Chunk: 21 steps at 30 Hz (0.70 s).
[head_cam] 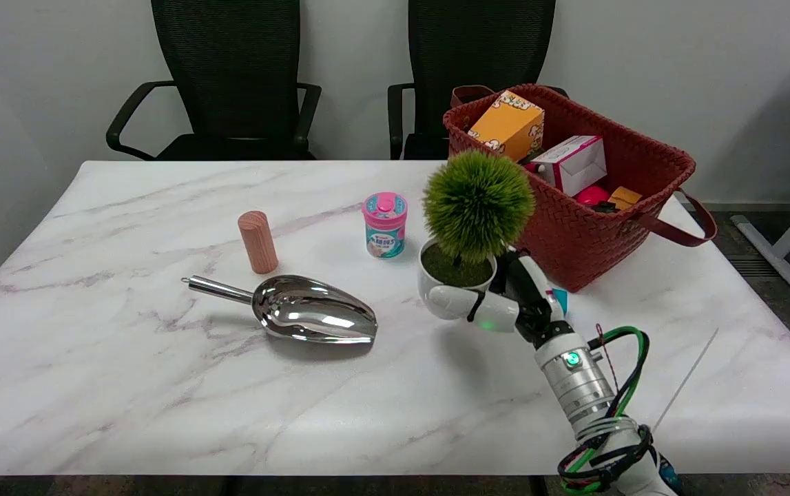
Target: Place the potted plant into the brown storage basket.
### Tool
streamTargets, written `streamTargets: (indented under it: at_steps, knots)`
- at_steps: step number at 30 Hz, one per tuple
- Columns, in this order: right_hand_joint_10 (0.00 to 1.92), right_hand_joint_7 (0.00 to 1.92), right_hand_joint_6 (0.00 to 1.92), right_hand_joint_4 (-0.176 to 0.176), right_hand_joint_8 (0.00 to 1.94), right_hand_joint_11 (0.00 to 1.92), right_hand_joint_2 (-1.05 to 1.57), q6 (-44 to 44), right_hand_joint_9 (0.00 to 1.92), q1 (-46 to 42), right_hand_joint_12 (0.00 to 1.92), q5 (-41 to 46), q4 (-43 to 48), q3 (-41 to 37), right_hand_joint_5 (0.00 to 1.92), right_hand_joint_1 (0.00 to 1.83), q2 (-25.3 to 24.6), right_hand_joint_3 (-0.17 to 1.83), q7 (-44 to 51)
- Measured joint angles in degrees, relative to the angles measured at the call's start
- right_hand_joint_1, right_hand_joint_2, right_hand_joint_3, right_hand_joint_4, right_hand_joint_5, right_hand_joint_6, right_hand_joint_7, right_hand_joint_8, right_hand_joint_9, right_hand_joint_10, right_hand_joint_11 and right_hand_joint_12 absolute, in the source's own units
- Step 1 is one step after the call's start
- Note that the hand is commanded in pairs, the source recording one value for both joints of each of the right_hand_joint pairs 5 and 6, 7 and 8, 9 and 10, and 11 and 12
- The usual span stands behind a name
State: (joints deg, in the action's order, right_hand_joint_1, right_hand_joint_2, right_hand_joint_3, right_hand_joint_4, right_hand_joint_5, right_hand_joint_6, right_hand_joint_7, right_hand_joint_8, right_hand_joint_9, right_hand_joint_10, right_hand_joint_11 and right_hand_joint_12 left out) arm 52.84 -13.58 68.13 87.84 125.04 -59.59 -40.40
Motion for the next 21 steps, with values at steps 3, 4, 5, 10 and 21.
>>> streamTargets:
  at_steps: [3,4,5,10,21]
  knots:
    - [0.77,0.88,0.68,0.0,0.88,0.68,0.96,0.06,0.77,0.73,0.68,-0.65,0.33,-0.63,0.68,1.1,0.21,0.1,-0.42]
    - [0.77,0.88,0.69,0.0,0.88,0.68,0.95,0.08,0.77,0.96,0.68,-0.85,0.43,-0.92,0.69,1.1,0.28,0.1,-0.51]
    - [0.78,0.88,0.69,0.0,0.88,0.68,0.94,0.09,0.78,1.13,0.68,-0.97,0.51,-1.15,0.69,1.11,0.33,0.1,-0.57]
    - [0.79,0.89,0.71,0.0,0.89,0.67,0.94,-0.03,0.79,2.04,0.67,-1.7,0.9,-2.95,0.71,1.11,0.59,0.09,-0.91]
    - [0.81,0.92,0.73,0.0,0.92,0.67,0.92,-3.12,0.81,3.52,0.67,-3.31,1.08,-9.09,0.73,1.12,0.9,0.09,-1.24]
